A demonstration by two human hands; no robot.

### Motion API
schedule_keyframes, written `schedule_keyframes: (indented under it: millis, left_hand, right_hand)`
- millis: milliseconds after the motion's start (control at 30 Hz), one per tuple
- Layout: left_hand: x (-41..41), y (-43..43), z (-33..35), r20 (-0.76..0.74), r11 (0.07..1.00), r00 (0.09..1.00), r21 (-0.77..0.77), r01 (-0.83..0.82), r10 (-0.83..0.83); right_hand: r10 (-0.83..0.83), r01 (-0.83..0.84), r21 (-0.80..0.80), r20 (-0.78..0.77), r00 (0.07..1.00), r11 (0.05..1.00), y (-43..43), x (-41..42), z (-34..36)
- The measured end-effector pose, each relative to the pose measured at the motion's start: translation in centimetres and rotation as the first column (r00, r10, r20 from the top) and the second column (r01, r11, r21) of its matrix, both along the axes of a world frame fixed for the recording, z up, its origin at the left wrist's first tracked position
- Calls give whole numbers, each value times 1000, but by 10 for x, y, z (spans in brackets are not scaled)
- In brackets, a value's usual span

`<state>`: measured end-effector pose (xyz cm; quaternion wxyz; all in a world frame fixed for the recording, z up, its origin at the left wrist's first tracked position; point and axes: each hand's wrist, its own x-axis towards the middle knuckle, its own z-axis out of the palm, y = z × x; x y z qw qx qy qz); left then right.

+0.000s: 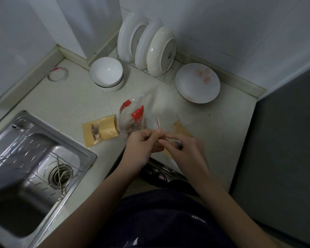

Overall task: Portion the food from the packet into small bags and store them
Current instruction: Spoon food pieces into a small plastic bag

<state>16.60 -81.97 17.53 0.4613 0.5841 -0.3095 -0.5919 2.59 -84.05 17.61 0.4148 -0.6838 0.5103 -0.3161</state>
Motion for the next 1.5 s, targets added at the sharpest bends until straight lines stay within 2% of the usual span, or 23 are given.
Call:
schedule_keyframes:
  millis: [167,333,467,633,733,967,1133,1500]
  left_hand:
    - [1,1,2,-9,1000,1000,-10,-9,9]
    - [1,2,3,0,999,999,-28,-32,32]
    - [1,-1,-2,-20,998,998,6,-67,68]
    - [0,-2,-5,187,999,982,-8,39,-37]
    - [-4,-4,-5,298,998,952,-5,68,-63]
    - [-7,-6,0,583,977,804,-71,199,-121]
    - [-12,-7,4,630,967,760,-56,250,-160]
    - [-18,-9,9,729,960,666,-48,276,-155]
  right_hand:
    - [53,-68,-201,-79,996,977,0,0,8]
    - [96,-118,-211,-114,989,970,-2,-1,9]
    - [37,-59,-209,-110,993,976,-2,-3,3]
    - [-41,38,-84,-38,998,996,-4,-5,-3]
    - [-51,43,-104,-74,996,994,-5,-6,0]
    - [-95,71,-139,-177,980,988,-9,-11,3]
    - [-49,20,-143,-200,979,990,-11,-13,5]
    - [-115,90,-128,-203,972,988,-9,-11,5]
